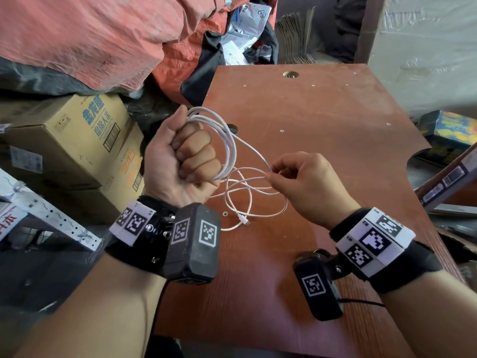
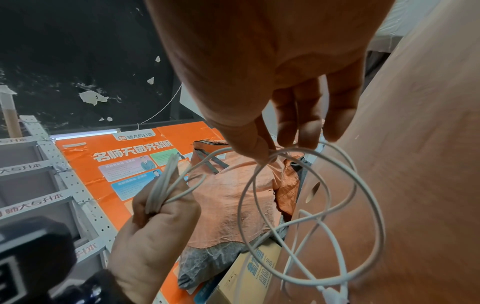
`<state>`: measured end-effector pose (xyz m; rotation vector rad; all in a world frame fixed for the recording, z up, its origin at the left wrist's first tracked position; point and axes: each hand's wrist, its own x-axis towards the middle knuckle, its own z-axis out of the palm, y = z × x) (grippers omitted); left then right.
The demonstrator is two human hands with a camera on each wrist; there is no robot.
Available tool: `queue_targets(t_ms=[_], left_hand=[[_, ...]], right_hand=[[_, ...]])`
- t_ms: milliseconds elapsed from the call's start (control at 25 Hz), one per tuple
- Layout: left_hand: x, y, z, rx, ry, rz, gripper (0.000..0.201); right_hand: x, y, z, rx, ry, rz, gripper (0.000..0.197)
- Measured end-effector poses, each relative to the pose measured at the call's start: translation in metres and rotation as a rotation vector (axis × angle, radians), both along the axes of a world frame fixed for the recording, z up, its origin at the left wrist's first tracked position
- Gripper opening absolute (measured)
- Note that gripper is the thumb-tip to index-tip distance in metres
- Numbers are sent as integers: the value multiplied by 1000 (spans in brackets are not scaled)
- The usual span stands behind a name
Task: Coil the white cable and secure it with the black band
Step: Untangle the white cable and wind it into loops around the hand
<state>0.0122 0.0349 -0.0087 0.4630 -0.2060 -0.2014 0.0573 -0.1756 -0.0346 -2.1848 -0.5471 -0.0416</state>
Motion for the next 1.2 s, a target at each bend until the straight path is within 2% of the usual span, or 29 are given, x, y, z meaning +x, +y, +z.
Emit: queue_targets(t_ms=[240, 440, 560, 680, 1000, 1200], left_hand=[[0, -6, -3, 53, 67, 177, 46], [1, -4, -6, 16, 43, 138, 46], [2, 0, -7, 26, 43, 119, 45], [1, -1, -5, 54, 46, 164, 45], [-2, -10, -2, 222, 73, 374, 45], [2, -17, -3, 288, 93, 412, 48]], right_hand=[[-2, 3, -5, -72, -62, 40, 8], [-4, 4, -5, -53, -127, 54, 10], [-4, 4, -9, 6, -157, 90, 2], [-5, 5, -15, -32, -202, 103, 12], [-10, 7, -14, -192, -233, 206, 15], [-16, 8, -10, -257, -263, 262, 20]])
